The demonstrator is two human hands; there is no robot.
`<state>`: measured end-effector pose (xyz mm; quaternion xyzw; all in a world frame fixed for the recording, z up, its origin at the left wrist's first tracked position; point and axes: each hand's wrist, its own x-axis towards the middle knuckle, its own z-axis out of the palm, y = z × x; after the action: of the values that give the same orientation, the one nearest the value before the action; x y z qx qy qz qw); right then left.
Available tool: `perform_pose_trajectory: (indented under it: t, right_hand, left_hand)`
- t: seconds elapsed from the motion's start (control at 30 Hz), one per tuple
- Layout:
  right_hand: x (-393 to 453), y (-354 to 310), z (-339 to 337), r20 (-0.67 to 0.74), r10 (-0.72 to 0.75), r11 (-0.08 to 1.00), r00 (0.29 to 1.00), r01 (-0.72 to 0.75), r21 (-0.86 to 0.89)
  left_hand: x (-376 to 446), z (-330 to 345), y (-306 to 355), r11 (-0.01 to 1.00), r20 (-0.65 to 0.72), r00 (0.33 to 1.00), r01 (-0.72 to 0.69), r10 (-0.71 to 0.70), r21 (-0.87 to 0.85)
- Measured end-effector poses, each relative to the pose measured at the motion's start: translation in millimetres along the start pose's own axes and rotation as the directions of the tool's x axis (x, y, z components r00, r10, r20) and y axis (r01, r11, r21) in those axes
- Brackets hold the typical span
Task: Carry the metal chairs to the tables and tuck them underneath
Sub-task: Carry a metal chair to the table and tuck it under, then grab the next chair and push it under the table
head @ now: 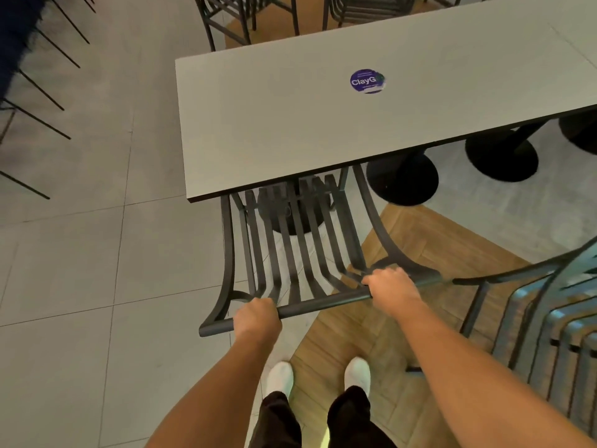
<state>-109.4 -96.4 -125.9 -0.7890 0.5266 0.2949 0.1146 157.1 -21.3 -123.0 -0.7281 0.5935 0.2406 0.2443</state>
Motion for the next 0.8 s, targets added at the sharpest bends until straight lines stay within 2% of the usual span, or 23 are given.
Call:
perform_pose_trajectory:
  t: [0.07,0.17,0.33,0.47,0.57,0.8]
  right_hand:
    - [-1,4,-2,-0.005,-0.038,0.998,0.999,0.038,0.059]
    - [-6,11,-9,0.021,-0.079,0.963,0.997,0.071,0.259]
    - [-34,32,-16,-0.004,-0.046,0.777,0.999,0.038,0.629]
    - [-62,61,-8,-0.138,0.15,0.605,0.979,0.02,0.796]
    - [-87,97,6,-0.218,0.36,0.509,0.907,0.005,0.861]
    - [-157,189,73,-0.072,0.6,0.389,0.797,-0.211,0.897]
  left_hand:
    - [-1,1,1,1.0,0.01,1.0,0.02,-0.02,-0.008]
    - [-3,-1,4,0.999,0.015,1.0,-0.001,0.002,-0.035]
    - [-10,-23,48,0.957,0.028,0.958,-0.285,0.287,-0.047]
    - [-22,-53,111,0.866,-0.052,0.865,-0.494,0.499,0.078]
    - [-33,-69,163,0.802,-0.104,0.796,-0.584,0.596,0.126]
    - [-52,-76,282,0.671,-0.093,0.669,-0.709,0.737,0.218]
